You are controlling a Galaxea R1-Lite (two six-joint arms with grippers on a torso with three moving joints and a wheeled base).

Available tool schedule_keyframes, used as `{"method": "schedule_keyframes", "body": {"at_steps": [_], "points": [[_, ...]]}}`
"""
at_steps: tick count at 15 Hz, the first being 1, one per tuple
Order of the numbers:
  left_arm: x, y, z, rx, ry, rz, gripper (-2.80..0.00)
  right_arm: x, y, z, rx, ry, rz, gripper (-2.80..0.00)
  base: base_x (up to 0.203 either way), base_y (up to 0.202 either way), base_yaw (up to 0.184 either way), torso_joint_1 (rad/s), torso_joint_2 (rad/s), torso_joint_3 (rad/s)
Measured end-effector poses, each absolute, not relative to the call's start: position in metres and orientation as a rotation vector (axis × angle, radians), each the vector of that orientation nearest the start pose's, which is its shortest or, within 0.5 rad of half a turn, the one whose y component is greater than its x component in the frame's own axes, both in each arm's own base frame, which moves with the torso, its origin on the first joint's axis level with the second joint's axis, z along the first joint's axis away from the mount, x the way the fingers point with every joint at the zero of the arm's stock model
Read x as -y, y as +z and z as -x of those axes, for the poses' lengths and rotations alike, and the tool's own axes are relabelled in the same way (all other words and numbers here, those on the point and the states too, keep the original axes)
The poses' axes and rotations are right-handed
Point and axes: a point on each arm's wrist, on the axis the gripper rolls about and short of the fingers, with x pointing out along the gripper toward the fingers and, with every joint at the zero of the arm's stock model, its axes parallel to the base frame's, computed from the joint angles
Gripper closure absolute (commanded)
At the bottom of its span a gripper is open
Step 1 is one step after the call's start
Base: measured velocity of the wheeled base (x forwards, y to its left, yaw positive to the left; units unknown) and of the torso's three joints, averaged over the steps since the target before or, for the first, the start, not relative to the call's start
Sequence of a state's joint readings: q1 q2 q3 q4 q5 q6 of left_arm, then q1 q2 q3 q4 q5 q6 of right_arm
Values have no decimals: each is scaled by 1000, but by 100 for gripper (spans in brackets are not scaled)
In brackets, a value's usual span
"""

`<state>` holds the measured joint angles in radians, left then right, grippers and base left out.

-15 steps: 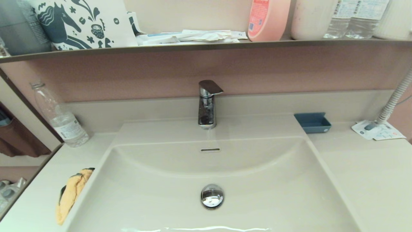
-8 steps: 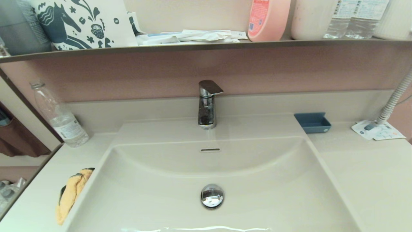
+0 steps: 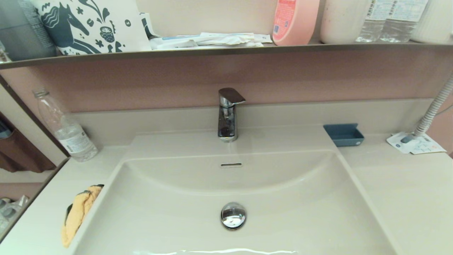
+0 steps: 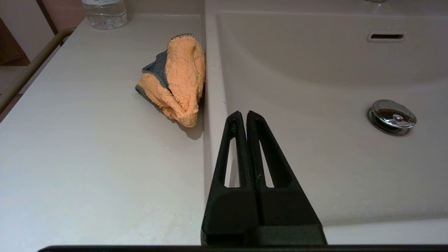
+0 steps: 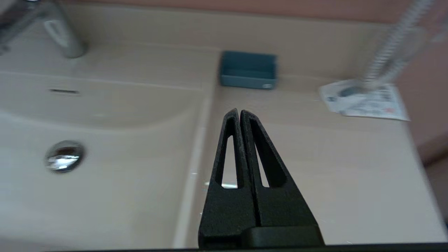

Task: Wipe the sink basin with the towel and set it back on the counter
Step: Turn on the faucet

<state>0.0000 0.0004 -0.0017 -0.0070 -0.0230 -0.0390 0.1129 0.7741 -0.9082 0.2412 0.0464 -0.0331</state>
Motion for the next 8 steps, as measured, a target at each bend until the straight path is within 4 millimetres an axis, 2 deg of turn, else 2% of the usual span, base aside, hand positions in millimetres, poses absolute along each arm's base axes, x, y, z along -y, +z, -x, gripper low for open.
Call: {"method": "schedule_keyframes", "body": {"at_steps": [3,5,8], "points": [[1,77,23,8,-23,39,0,-29,309,-94,-166,316,-26,0,0,0,0,0,0,0],[1,77,23,8,-23,39,0,-57,308,-124,-196,412,-21,0,0,0,0,0,0,0],[1,77,23,8,-23,39,0,-110,296,-166,-202,490,-1,0,0,0,0,0,0,0]]}}
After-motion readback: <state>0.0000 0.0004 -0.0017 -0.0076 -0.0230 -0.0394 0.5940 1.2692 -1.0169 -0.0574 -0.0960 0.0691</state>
